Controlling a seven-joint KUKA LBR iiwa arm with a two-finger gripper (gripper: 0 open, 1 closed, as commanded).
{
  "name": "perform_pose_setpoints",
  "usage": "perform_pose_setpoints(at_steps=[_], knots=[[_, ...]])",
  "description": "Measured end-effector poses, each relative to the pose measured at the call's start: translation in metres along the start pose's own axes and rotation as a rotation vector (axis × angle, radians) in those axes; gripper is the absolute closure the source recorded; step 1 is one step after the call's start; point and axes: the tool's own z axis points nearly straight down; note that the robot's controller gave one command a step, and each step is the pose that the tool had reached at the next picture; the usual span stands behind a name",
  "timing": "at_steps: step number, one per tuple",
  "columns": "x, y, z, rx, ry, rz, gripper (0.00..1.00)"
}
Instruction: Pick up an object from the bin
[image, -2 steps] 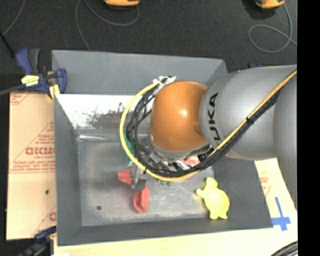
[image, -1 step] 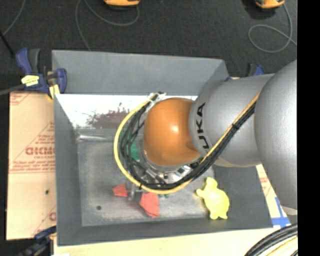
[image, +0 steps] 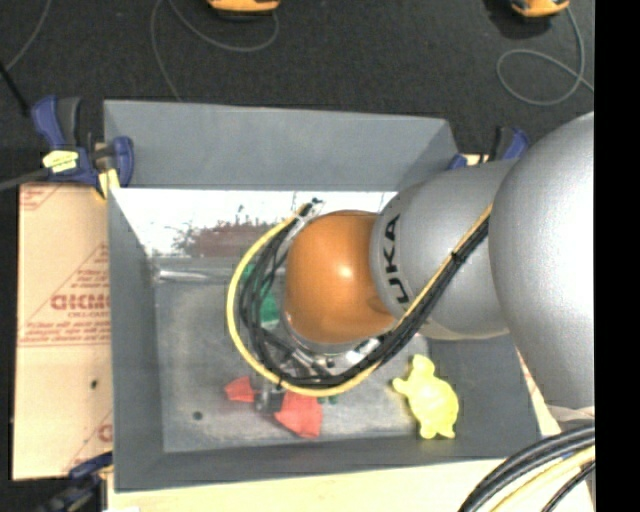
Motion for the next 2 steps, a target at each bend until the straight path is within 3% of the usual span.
perform_pose_setpoints(at_steps=[1, 2], knots=[[-0.002, -0.002, -0.041, 0.001, 0.005, -0.001, 1.0], [-0.004, -0.001, -0.087, -0.001, -0.007, 0.002, 1.0]])
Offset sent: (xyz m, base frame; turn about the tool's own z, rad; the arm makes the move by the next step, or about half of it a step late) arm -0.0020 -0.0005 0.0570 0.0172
